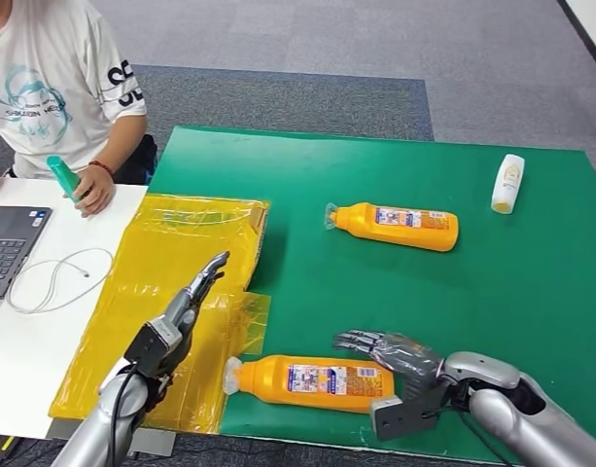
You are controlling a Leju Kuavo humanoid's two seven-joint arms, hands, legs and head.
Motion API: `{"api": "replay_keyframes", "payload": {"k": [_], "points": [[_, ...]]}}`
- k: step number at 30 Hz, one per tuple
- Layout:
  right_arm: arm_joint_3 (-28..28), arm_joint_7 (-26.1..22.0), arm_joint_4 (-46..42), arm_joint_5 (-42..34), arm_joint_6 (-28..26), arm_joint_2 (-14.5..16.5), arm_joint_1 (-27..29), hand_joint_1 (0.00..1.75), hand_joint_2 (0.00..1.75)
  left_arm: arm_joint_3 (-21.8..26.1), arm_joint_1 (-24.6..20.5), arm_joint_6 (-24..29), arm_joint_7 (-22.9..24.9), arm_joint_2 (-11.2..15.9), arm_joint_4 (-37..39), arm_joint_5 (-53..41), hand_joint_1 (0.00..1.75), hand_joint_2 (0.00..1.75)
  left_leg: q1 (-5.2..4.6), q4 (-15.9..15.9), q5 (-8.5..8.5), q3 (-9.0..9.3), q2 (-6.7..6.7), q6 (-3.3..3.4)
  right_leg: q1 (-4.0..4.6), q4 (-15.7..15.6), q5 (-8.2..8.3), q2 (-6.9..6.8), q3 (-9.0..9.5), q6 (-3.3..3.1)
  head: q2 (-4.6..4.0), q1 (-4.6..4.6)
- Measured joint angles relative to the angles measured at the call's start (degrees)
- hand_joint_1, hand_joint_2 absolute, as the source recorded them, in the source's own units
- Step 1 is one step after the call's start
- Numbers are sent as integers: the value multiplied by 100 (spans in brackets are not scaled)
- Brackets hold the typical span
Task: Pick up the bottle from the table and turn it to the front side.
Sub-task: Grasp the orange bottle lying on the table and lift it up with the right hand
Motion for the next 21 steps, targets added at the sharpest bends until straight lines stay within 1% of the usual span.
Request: {"api": "replay_keyframes", "payload": {"k": [7,12,21], "points": [[68,67,-210,-7,167,-135,-286,0,175,69,34,-1,-3,24,-28,-34,0,0,2,0,2,1,0,-2,2,1,0,0,0,0,1,0],[212,235,-211,-28,304,-174,-556,0,175,106,37,-1,-9,34,-50,-43,0,0,1,0,1,1,0,-1,2,1,-1,-1,1,0,1,1],[682,580,-41,57,494,-170,-1133,0,175,131,38,-5,-17,43,-67,-51,0,0,1,0,2,0,-1,-1,2,1,-1,-3,1,0,0,-1]]}}
